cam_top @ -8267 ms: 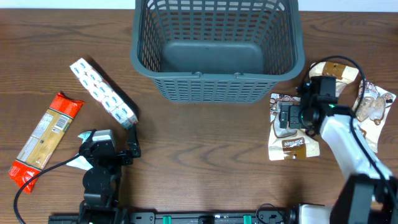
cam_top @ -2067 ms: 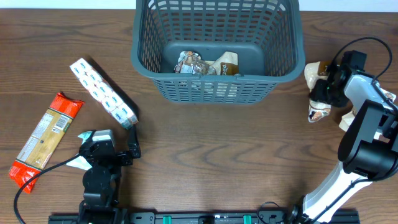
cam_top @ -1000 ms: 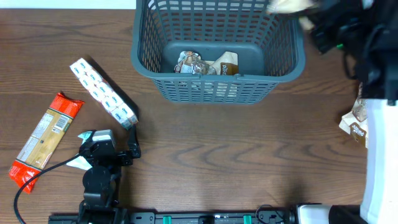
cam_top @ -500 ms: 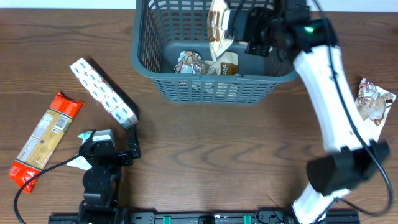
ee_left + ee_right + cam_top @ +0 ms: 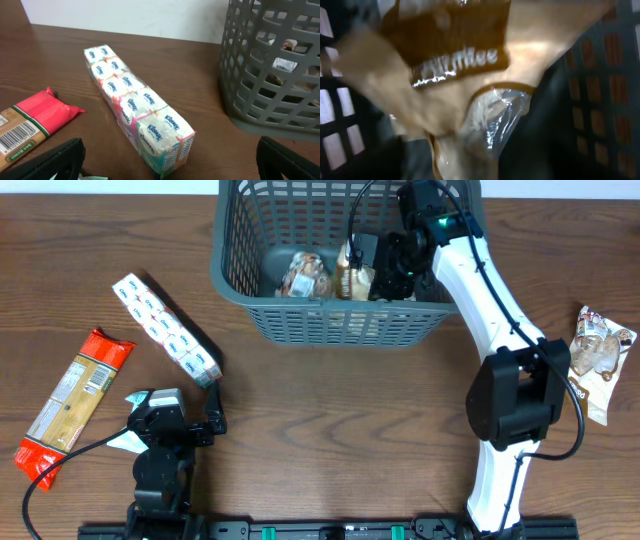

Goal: Pack container
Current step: 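Carry the second pouch with the right gripper into the basket, then reach the right gripper to the last pouch and grasp it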

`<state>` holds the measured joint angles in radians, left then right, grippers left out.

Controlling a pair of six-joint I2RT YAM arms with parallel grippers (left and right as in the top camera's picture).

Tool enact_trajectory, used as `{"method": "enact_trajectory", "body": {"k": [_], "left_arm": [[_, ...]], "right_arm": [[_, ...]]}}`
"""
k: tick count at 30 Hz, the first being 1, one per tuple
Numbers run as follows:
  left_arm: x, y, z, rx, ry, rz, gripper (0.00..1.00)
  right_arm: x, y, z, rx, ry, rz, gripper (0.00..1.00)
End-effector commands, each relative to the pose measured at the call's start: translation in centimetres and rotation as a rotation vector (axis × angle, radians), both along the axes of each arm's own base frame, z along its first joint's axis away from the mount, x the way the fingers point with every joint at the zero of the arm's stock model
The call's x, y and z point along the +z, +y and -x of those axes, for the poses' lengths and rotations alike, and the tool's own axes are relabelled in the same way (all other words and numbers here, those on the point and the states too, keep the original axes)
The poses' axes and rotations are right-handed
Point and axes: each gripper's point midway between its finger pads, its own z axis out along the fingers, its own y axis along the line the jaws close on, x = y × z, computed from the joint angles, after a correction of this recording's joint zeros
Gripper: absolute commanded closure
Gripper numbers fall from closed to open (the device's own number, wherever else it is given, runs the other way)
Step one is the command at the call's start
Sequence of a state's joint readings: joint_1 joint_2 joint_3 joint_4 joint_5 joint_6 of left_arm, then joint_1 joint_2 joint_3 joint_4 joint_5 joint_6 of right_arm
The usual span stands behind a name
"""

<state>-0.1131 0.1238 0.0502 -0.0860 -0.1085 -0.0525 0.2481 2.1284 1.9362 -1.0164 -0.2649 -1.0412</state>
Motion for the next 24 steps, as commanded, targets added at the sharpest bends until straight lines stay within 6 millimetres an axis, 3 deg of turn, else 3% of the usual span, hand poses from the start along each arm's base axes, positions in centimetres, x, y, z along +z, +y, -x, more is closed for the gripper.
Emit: {"method": "enact_trajectory", "body": {"k": [1, 3, 6, 10, 11, 13, 14, 16, 18, 22, 24], "left_arm": [[-1.7, 0.2, 0.3, 0.008, 0.052, -0.001, 0.02], [-1.7, 0.2, 0.3, 0.008, 0.052, -0.001, 0.02], [-1.7, 0.2, 0.3, 0.008, 0.052, -0.001, 0.01], [-1.7, -0.1, 0.3, -0.007, 0.053, 0.003, 0.02], [-1.7, -0.2, 0.3, -0.011, 0.053, 0.004, 0.01], [-1.7, -0.3, 0.2, -0.016, 0.053, 0.006, 0.02], [-1.7, -0.3, 0.2, -0.016, 0.053, 0.006, 0.02], [-1.7, -0.3, 0.2, -0.016, 0.053, 0.006, 0.02], [-1.7, -0.3, 0.2, -0.016, 0.053, 0.006, 0.01], [-1.7, -0.3, 0.2, -0.016, 0.053, 0.006, 0.02], [-1.7, -0.3, 0.2, -0.016, 0.053, 0.006, 0.01]], "right_arm": [[4.3, -0.4, 0.2, -0.082, -0.035, -0.049, 0.12], [6.9, -0.8, 0.6, -0.086, -0.058, -0.055, 0.13], [12.6, -1.5, 1.3, -0.118, -0.136, -0.084, 0.11], [22.2, -3.6, 1.6, -0.249, -0.332, -0.172, 0.11], [24.2, -4.6, 1.5, -0.302, -0.383, -0.191, 0.11], [28.7, -8.5, 1.1, -0.517, -0.497, -0.238, 0.11], [31.2, -12.8, 1.2, -0.738, -0.566, -0.274, 0.09], [32.4, -18.4, 2.0, -1.002, -0.602, -0.295, 0.09], [31.7, -24.3, 3.5, -1.277, -0.583, -0.304, 0.07], [26.8, -33.7, 8.0, -1.737, -0.402, -0.32, 0.05], [24.0, -37.3, 10.1, -1.918, -0.307, -0.317, 0.04]]}}
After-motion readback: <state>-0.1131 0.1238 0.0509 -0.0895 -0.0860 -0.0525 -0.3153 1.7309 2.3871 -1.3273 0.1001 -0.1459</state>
